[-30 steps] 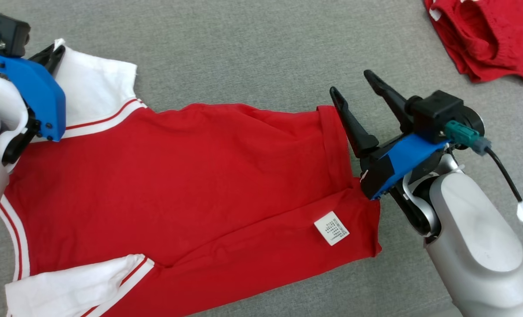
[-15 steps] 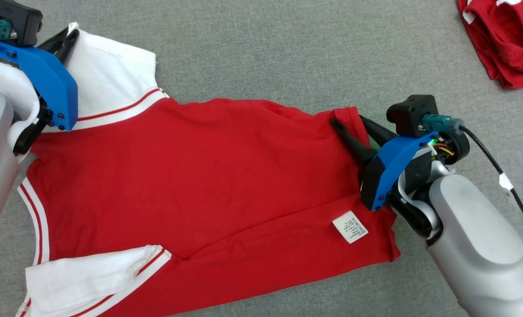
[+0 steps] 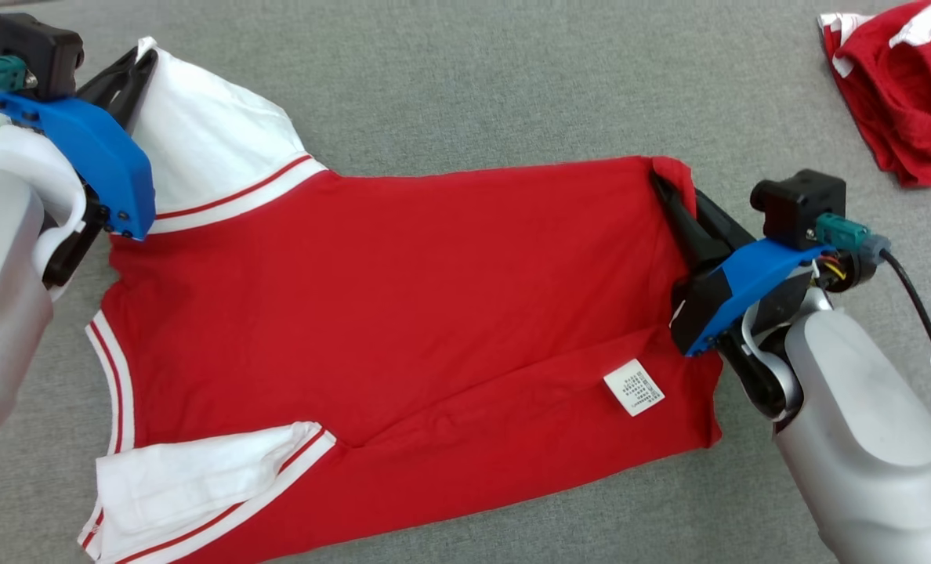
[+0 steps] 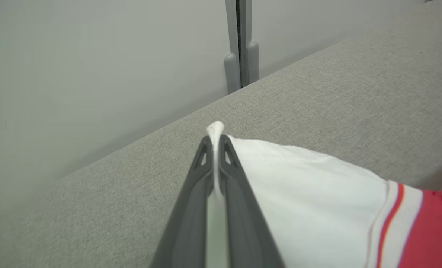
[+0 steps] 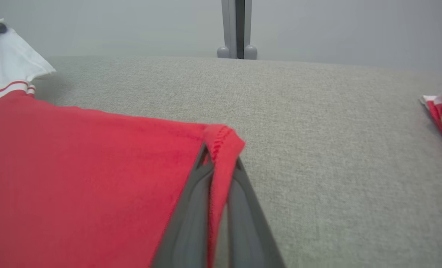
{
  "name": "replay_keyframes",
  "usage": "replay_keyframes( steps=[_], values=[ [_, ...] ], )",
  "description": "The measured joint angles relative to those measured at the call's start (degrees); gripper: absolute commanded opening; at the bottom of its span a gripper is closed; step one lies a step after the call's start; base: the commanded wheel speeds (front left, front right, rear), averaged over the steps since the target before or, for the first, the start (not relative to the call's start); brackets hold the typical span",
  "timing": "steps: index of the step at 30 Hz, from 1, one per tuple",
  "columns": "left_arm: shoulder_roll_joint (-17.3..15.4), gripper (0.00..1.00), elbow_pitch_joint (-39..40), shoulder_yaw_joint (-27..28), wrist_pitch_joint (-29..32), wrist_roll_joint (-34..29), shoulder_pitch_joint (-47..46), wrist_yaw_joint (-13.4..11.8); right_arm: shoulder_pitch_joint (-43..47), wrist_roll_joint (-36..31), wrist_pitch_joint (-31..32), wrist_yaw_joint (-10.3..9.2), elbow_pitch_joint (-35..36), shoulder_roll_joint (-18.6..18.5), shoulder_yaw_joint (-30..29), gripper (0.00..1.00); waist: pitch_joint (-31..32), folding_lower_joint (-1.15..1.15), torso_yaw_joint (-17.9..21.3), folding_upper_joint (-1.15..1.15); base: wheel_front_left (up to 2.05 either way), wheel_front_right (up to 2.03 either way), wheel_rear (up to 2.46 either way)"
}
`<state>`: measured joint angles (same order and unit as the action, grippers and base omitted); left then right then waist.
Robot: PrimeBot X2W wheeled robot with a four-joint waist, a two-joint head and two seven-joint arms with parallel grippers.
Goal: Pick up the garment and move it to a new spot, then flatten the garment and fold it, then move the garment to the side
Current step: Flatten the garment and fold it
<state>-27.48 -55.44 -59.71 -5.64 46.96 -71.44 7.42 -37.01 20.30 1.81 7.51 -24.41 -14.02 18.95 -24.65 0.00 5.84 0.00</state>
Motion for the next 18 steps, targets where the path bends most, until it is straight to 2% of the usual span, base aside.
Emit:
replay_keyframes(
  steps=[11, 18],
  values=[
    [-0.2, 0.00, 5.7, -1.1, -7.3, 0.9, 5.5, 0.0, 5.8, -0.5, -3.5, 0.00, -2.6, 0.0, -2.4, 0.00, 4.4, 0.00, -3.2, 0.00, 0.00, 0.00, 0.00],
    [-3.4, 0.00, 17.0, 0.1, -8.9, 1.7, 14.2, -3.5, 9.8, -1.1, -5.6, 0.00, -2.7, -0.1, -4.3, 0.00, 7.8, 0.00, -5.5, 0.00, 0.00, 0.00, 0.00]
  ],
)
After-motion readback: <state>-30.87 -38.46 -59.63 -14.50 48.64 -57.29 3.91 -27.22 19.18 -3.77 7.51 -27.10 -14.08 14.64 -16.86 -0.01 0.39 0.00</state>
